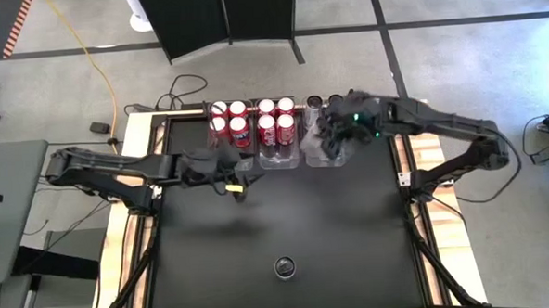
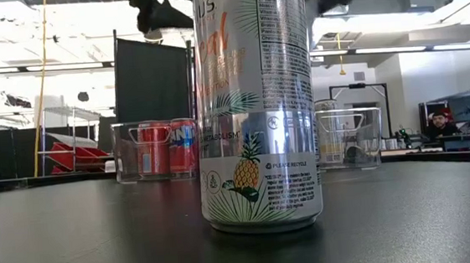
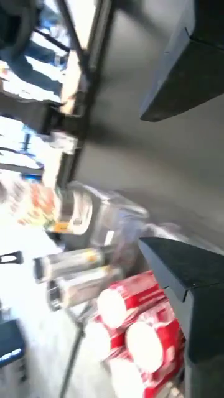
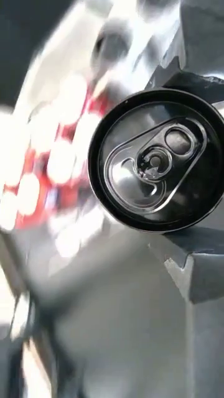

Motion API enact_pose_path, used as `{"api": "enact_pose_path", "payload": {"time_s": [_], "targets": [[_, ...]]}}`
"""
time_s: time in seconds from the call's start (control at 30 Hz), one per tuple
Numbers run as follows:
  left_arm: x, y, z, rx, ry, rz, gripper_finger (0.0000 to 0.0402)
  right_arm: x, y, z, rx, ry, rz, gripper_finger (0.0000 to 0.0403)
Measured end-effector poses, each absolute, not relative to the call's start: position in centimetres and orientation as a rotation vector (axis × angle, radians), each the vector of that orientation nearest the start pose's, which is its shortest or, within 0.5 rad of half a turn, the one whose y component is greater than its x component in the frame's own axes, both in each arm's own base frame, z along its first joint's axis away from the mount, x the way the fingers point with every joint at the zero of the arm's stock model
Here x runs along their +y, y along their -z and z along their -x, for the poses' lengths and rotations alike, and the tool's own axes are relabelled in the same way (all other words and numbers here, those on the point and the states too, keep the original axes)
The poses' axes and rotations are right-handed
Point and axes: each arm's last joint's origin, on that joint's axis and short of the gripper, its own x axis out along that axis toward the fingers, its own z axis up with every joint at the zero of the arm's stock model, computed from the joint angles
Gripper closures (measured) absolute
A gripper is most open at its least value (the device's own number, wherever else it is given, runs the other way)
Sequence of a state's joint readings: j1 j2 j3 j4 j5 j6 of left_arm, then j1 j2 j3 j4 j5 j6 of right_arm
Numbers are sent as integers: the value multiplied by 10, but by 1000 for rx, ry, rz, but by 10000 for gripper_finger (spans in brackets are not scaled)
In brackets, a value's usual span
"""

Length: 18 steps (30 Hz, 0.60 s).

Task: Sort soda cans
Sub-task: Put the top white yellow soda can into the right transparent bin

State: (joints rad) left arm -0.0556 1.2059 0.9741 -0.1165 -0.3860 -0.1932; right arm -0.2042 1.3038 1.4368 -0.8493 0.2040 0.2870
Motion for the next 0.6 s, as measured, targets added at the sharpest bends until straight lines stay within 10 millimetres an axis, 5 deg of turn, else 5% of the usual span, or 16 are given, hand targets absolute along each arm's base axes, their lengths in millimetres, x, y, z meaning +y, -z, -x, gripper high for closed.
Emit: {"api": "enact_pose_path", "payload": {"time_s": [0.23,0.6], "targets": [[6,-328,-259,274,-401,168,86,-103,-373,-236,776,664,-247,165],[-3,-314,-249,399,-458,337,86,-131,-279,-264,800,645,-274,165]]}}
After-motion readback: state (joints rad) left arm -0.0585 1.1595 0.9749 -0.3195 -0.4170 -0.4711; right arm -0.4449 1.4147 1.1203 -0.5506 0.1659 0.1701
